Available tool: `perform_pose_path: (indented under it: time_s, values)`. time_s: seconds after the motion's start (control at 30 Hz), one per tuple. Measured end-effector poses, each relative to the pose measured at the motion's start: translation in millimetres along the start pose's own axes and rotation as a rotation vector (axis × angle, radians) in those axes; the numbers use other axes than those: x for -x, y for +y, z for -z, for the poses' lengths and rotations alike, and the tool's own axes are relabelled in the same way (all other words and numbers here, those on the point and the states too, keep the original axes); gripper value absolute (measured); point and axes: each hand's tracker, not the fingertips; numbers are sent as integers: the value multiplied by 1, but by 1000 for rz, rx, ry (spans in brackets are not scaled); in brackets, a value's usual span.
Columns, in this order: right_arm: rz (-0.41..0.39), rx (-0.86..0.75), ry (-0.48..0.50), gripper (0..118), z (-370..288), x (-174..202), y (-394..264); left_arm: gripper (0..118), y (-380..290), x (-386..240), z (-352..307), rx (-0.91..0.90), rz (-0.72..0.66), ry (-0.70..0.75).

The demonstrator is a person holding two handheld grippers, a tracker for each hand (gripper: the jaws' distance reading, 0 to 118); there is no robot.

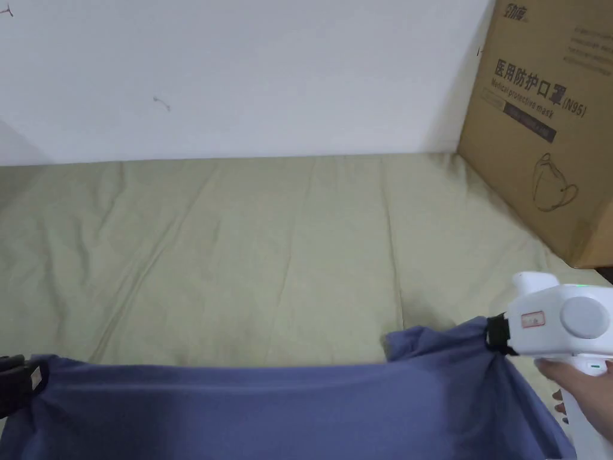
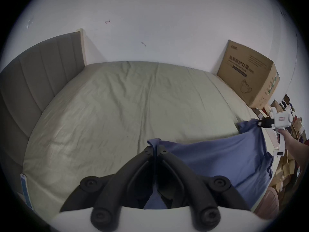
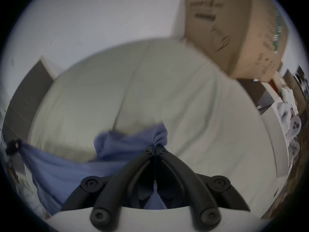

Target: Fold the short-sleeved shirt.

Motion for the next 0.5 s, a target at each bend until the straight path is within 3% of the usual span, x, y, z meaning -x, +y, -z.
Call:
perform_pose_path:
  time_s: [0.07,0.13,0.33,0.5]
  values:
    - [94,-86,36,0,-23,1,2,2,2,5,5,-47,-33,20]
    - [135,-124,58,0,-36,0,9,2,6,6,7,-75,-61,21]
    - [135,-153,73,0,-89,-5,-21,2,-3,9,-9,-85,-47,-47]
    - [112,-33,120,0,-145,-29,-108,3,-71,21,-54,56,-48,-80]
